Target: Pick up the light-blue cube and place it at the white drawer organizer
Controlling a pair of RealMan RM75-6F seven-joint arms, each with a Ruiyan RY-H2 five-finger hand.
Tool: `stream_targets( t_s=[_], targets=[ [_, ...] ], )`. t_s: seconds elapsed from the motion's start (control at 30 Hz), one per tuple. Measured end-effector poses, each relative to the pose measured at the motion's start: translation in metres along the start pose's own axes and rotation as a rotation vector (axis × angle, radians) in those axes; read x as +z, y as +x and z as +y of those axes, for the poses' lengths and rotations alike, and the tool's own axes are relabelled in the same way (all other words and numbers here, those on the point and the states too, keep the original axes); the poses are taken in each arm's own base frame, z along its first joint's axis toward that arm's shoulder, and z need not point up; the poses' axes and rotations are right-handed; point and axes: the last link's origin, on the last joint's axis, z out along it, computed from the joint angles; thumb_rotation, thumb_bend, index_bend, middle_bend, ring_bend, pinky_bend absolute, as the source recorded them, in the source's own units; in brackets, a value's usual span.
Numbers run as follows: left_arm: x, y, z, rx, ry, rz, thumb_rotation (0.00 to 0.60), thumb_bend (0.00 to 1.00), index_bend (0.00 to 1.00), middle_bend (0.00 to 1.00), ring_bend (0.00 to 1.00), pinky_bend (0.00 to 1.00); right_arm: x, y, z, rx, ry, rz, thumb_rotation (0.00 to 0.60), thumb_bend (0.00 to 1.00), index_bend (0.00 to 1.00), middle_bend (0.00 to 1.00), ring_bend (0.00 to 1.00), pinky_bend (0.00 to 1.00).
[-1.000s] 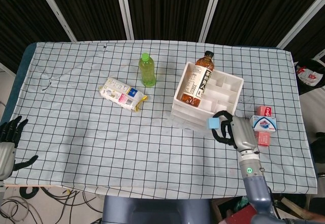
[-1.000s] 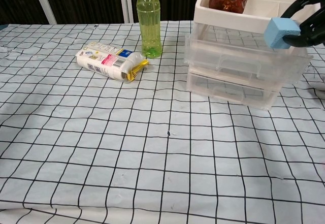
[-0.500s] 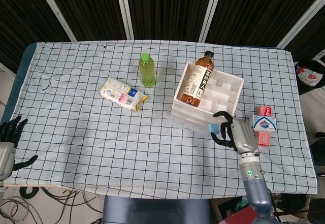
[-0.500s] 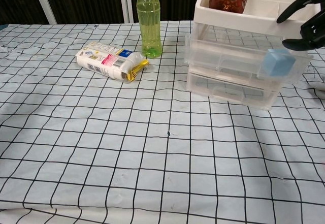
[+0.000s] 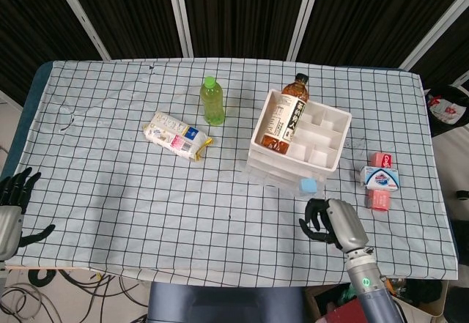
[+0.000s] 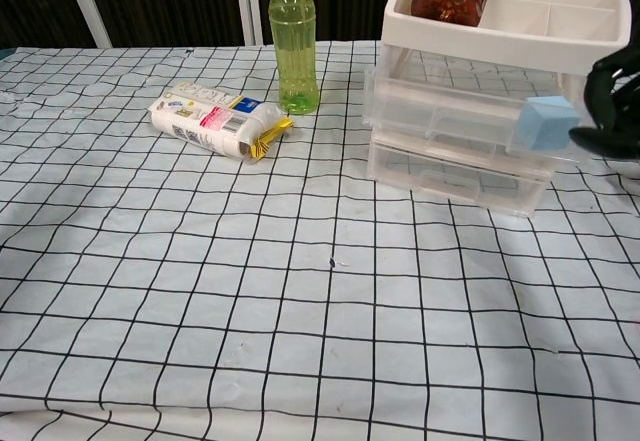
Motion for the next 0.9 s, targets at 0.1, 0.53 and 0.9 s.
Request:
stream_targets(
  t_s=[0.1, 0.53, 0.9],
  targets=[
    [0.000, 0.000, 0.000, 0.000, -0.001, 0.000, 0.600, 0.02, 0.00, 0.00, 0.00, 0.00, -0.002, -0.010, -0.001, 0.001, 0.006, -0.037, 0.600, 0.33, 0.69, 0.79, 0.86, 0.76],
    [0.001, 0.001, -0.002, -0.003, 0.007, -0.003, 0.600, 0.02, 0.00, 0.00, 0.00, 0.00, 0.020, -0.051, -0.016, 0.003, 0.023, -0.106, 0.600, 0.33, 0.69, 0.79, 0.86, 0.76],
    [0.003, 0.000, -0.003, -0.008, 0.019, -0.009, 0.600, 0.02, 0.00, 0.00, 0.00, 0.00, 0.060, -0.070, -0.028, 0.025, -0.010, -0.101, 0.600, 0.33, 0.69, 0.79, 0.85, 0.75]
  ],
)
